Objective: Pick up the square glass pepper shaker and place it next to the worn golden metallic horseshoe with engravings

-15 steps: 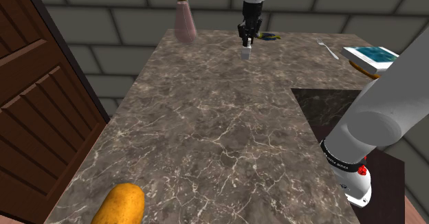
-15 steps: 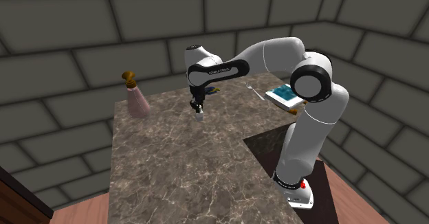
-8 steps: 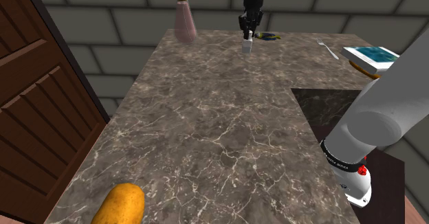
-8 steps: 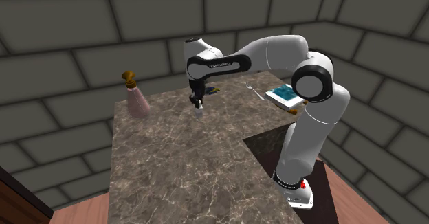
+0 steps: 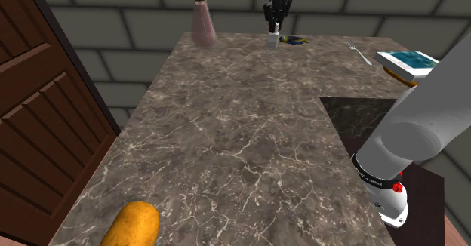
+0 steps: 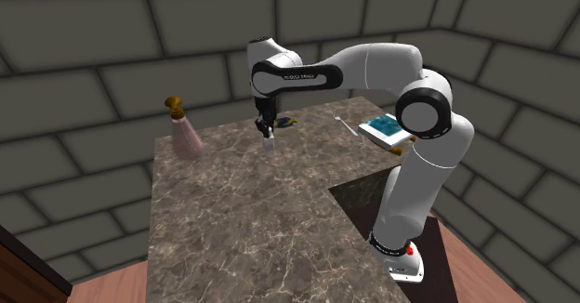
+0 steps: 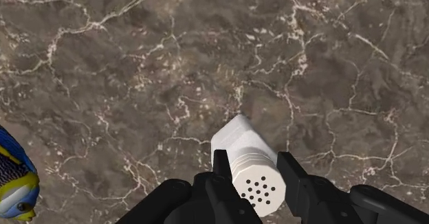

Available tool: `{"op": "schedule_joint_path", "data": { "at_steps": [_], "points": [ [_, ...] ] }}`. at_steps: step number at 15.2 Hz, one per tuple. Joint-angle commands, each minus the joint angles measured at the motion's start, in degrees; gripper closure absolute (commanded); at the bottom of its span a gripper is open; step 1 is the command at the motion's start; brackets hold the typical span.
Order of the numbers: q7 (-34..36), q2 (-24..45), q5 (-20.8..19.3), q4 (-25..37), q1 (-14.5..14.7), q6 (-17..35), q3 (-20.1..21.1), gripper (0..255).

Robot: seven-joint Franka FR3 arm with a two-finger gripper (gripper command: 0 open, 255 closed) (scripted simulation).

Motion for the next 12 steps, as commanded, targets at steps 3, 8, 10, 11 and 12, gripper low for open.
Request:
{"op": "schedule_joint_path", "data": {
  "at_steps": [3,8,10,11,12],
  "points": [
    [-0.09,0.23,0.07,3.32,0.03,-3.12,0.04,255],
    [-0.25,0.75,0.17,7.77,0.06,-7.05,0.05,255],
    [-0.32,1.06,0.22,9.67,0.06,-8.64,0.05,255],
    [-0.36,1.23,0.24,10.64,0.06,-9.45,0.04,255],
    [-0.4,1.42,0.27,11.64,0.06,-10.25,0.04,255]
  ]
}}
